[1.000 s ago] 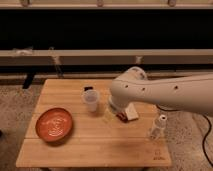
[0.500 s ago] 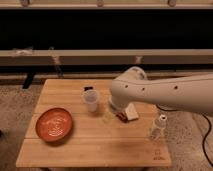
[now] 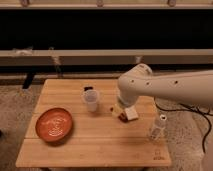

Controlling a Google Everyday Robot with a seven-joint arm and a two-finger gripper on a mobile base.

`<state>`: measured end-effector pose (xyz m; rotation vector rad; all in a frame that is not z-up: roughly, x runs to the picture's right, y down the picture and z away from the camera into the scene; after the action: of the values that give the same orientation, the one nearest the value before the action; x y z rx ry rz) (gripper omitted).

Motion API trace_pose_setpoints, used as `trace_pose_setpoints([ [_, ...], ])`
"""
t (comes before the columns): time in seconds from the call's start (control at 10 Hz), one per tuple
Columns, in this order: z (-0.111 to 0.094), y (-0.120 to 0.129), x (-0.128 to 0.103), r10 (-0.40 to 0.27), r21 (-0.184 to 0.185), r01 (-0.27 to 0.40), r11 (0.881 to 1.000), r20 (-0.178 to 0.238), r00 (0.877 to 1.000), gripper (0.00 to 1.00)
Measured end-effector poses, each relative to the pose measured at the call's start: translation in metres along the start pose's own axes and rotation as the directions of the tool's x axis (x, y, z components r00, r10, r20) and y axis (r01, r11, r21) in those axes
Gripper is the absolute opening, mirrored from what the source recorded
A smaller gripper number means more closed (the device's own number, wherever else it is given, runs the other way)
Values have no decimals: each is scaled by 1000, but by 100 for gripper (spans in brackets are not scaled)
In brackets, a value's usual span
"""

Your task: Wipe the white sponge on the table

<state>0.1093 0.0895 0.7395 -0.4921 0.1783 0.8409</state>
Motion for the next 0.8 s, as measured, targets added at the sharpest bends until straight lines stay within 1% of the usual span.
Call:
trace_pose_setpoints([
  [0.1,17,-24,6,45,11,-45,999,-29,999,80],
  [0.2,33,-42,10,85,19,-84,996,-54,995,80],
  [0.3,51,-54,13,113,26,-111,993,-80,990,80],
  [0.4,70,-59,12,139,25,-137,990,-107,985,80],
  [0.6,97,-65,6,170,24,-168,986,-152,974,80],
  [0.8,111,-71,1,194,21,-193,981,-177,965,80],
])
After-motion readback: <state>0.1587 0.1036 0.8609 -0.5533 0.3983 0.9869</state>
